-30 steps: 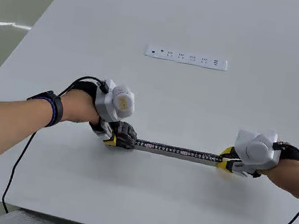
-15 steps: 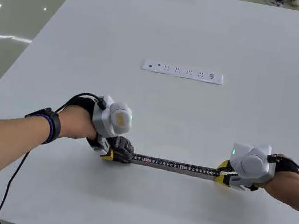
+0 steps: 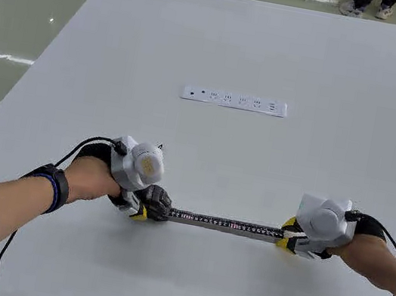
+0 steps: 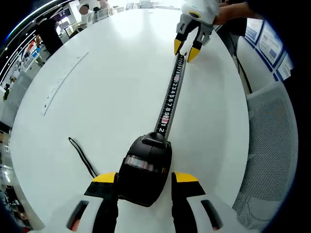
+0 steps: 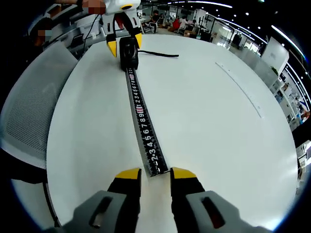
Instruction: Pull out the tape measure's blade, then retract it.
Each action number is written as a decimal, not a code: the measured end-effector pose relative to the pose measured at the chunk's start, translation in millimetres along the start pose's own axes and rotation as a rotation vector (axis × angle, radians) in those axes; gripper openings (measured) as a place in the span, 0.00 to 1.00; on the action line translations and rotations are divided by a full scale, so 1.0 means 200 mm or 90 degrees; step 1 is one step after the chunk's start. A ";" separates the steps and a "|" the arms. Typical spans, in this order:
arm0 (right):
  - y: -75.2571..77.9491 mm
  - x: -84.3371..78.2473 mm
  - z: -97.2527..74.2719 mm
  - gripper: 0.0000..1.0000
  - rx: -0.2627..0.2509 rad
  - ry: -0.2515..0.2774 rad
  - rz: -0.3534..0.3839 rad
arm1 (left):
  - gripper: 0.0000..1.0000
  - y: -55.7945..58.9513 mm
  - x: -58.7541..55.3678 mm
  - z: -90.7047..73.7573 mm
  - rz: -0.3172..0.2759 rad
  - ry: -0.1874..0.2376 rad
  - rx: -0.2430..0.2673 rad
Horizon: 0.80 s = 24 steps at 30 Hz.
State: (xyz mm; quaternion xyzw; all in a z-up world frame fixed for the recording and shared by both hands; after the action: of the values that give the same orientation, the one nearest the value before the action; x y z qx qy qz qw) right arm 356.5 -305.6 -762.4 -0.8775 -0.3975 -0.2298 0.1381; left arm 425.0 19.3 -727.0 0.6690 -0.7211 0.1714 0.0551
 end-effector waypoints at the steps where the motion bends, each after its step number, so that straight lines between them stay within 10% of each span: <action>1: 0.00 0.00 -0.01 0.25 -0.010 0.009 0.003 | 0.41 0.01 0.00 -0.01 -0.007 0.004 0.003; 24: -0.16 -0.07 -0.19 0.37 -0.092 0.156 0.268 | 0.44 0.14 -0.19 -0.30 -0.245 0.159 0.113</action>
State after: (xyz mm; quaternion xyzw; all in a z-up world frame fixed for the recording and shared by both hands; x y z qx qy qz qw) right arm 312.5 -310.4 -734.7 -0.9142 -0.1684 -0.3287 0.1668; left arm 392.9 75.8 -687.0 0.7696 -0.5503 0.3022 0.1165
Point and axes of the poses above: the centre of the closed fingertips' face, and the gripper's own axes: z roughly forward along the fingers, y roughly to its right, x roughly out of its top, the point moved 8 cm from there along -z, roughly backward along the fingers, and after that the axes turned 15 degrees about z, right-handed, at the moved point
